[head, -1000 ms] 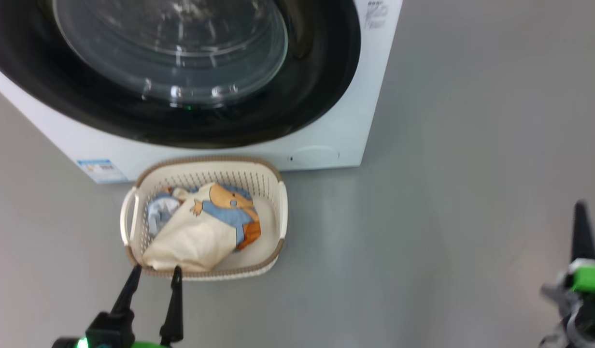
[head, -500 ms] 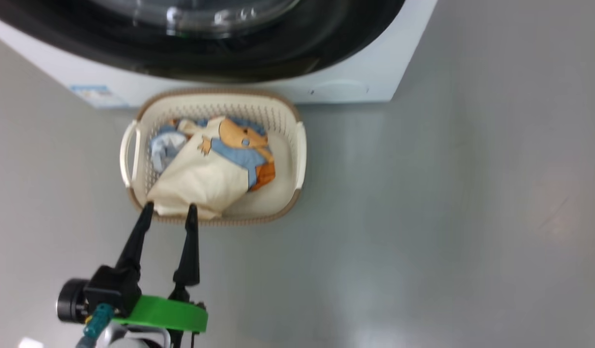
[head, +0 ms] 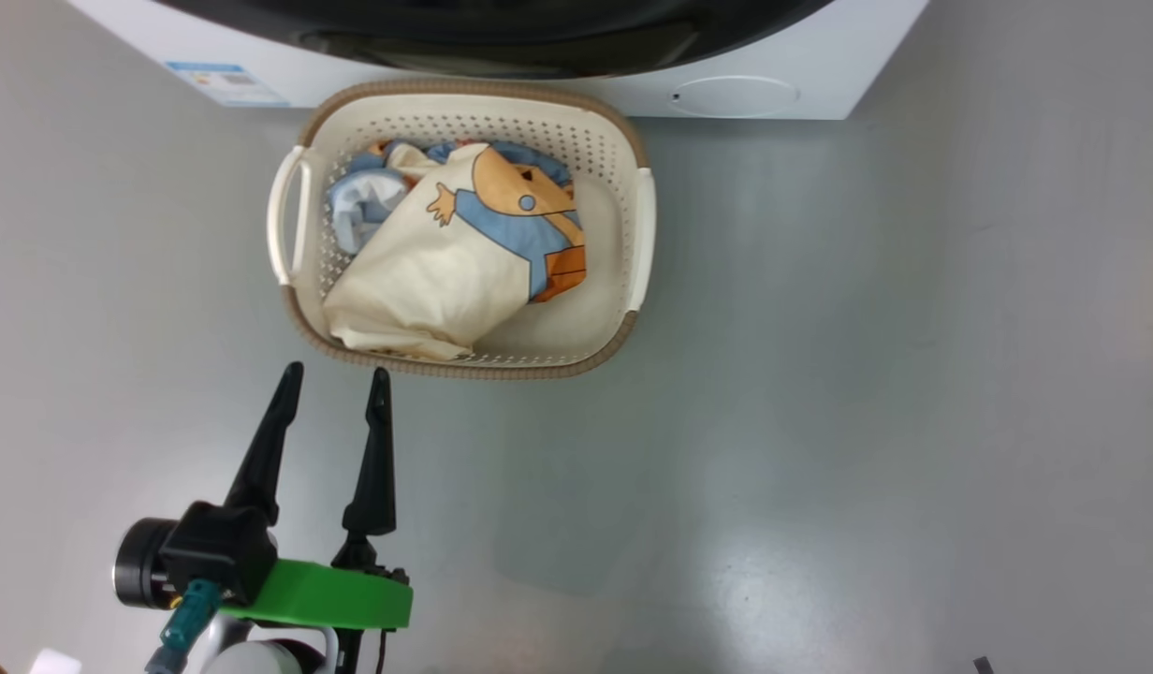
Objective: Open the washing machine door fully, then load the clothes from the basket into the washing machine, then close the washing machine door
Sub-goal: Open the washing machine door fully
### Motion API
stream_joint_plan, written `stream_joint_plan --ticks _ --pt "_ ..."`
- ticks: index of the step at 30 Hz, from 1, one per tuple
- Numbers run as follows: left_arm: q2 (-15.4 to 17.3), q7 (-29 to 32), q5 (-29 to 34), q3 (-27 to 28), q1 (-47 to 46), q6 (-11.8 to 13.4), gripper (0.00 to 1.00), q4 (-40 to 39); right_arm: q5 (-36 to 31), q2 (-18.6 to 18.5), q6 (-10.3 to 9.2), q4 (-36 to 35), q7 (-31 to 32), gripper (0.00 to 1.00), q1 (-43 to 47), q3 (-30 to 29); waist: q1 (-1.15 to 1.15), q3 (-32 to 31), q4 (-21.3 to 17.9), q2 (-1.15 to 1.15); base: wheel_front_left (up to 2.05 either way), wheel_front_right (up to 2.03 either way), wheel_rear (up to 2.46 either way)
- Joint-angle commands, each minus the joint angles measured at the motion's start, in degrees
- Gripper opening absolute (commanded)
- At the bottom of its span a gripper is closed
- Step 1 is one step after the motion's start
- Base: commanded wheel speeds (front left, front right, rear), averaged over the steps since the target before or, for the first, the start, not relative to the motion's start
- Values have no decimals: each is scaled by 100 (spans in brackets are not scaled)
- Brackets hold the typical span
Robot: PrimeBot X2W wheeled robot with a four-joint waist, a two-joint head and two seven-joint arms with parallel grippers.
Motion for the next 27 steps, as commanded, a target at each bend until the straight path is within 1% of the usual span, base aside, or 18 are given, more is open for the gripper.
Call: stream_joint_plan --ticks 1,3,9,18,27 --pt "83 -36 22 157 -38 42 100 -157 -85 3 10 -179 108 0 -114 143 0 56 94 0 0 0 0" --pt "83 -36 -9 127 -14 67 100 -164 -220 18 10 -169 234 0 -326 342 0 81 181 0 0 0 0" --pt "83 -36 -50 69 22 94 100 -164 -364 62 10 -166 396 0 -691 657 0 107 361 0 0 0 0" --pt "83 -36 -152 -27 258 152 100 -264 -397 28 10 -300 531 0 -1084 889 0 251 589 0 0 0 0" --pt "83 -36 -99 -90 438 179 100 -412 -440 -21 10 -323 620 0 -1550 1074 0 614 632 0 0 0 0"
